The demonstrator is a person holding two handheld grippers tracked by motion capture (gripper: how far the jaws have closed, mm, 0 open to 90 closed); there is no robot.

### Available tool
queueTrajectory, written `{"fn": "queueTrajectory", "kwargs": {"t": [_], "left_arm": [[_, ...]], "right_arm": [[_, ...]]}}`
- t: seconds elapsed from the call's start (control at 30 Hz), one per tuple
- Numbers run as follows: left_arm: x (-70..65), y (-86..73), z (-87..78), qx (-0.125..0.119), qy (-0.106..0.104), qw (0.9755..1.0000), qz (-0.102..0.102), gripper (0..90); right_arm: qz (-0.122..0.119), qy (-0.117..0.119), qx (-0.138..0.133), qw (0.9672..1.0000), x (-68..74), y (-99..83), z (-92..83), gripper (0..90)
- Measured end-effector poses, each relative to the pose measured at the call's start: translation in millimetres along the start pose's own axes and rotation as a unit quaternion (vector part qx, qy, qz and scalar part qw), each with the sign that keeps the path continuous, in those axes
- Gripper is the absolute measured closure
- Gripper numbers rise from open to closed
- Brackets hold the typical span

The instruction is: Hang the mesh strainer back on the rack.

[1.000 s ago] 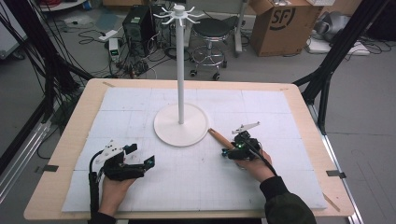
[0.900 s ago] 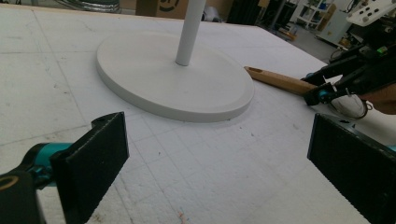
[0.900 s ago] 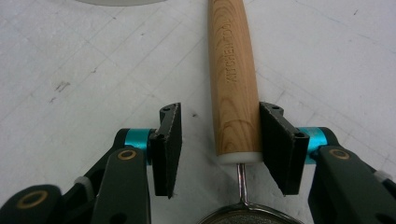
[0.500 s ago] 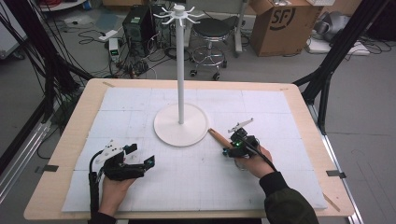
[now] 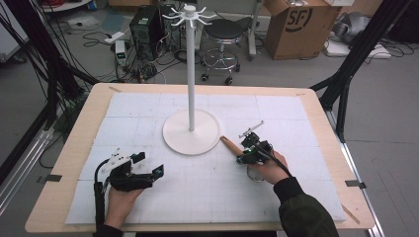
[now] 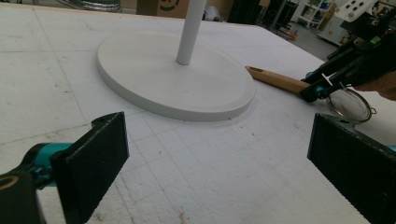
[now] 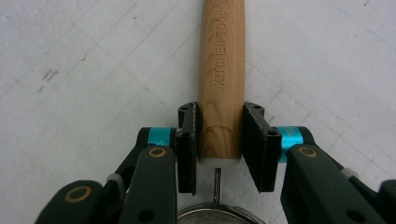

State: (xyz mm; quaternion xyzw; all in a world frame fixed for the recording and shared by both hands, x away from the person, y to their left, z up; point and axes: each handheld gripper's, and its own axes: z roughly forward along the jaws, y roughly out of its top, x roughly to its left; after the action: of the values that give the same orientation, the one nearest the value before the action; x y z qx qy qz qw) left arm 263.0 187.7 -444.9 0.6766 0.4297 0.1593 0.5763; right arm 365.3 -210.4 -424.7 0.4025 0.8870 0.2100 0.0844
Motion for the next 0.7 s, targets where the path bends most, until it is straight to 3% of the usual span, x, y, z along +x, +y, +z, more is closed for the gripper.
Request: {"fn": "queueTrajectory", "kwargs": {"t": [0.27, 0.4, 0.53, 0.7], "left_arm": [[-0.5, 0.1, 1.3, 0.002, -0.001, 1.0, 0.003, 6.0], [0.0, 0.0, 1.1, 0.003, 0.001, 1.0, 0.003, 6.0], [-0.1, 0.1, 0.6, 0.002, 0.001, 1.0, 0.002, 6.0], [0.5, 0.1, -0.3, 0.001, 0.001, 1.0, 0.002, 6.0]], "right_arm": [[0.012, -0.005, 0.012, 0.9998, 2.2, 2.6, 0.9, 68.5], [0.003, -0.004, 0.009, 0.9999, 1.0, 2.1, 0.6, 68.9], [0.01, 0.01, -0.002, 0.9999, -2.4, -0.7, -0.1, 69.1], [0.04, 0.037, -0.027, 0.9981, -12.5, -6.5, -5.7, 69.1]]}}
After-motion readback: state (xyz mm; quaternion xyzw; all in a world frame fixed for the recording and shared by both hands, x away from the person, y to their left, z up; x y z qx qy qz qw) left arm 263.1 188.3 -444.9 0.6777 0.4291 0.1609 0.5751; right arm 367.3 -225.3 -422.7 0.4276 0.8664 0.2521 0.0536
